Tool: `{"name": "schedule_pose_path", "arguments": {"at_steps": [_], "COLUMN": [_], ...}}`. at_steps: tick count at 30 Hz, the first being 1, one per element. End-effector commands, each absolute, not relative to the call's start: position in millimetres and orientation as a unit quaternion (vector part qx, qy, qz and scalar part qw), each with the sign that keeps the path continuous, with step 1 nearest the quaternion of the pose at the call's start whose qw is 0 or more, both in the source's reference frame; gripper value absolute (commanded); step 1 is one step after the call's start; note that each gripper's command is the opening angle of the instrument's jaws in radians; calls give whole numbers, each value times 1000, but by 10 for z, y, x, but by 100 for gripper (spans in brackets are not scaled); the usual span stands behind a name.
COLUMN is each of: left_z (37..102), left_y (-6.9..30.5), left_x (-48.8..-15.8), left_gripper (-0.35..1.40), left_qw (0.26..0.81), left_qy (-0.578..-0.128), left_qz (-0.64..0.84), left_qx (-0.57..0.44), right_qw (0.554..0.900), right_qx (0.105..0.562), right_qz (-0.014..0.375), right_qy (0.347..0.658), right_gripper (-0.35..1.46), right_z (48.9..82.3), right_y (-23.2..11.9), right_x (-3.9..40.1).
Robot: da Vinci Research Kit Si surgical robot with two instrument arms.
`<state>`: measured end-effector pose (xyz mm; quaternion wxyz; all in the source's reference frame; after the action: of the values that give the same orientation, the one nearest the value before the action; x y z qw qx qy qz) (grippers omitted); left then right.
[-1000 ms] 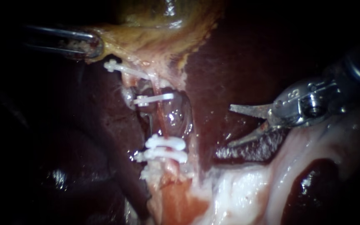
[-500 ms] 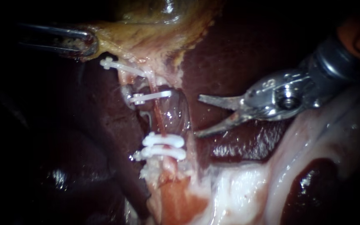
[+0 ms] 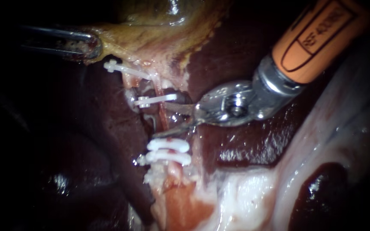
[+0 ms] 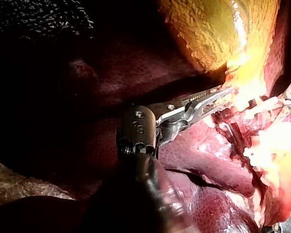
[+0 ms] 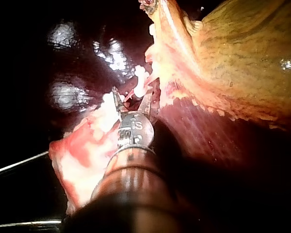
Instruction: Go to the cutting position right tube
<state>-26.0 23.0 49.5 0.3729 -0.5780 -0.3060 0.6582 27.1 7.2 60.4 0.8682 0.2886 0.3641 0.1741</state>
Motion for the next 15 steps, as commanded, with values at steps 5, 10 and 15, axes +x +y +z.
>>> {"name": "schedule_pose_path", "arguments": {"at_steps": [5, 10, 15], "left_z": [496, 496, 495], "left_y": [230, 230, 230], "left_x": [-261, -261, -261], "left_gripper": [-35, -35, -35], "left_qw": [373, 373, 374], "left_qy": [-306, -306, -305], "left_qz": [658, 658, 658], "left_qx": [-578, -578, -578], "right_qw": [837, 810, 787], "right_qx": [312, 342, 363], "right_qz": [203, 217, 220], "right_qy": [402, 425, 447], "right_gripper": [142, 142, 143], "right_z": [612, 613, 611], "right_y": [74, 76, 77], "right_x": [283, 292, 300]}}
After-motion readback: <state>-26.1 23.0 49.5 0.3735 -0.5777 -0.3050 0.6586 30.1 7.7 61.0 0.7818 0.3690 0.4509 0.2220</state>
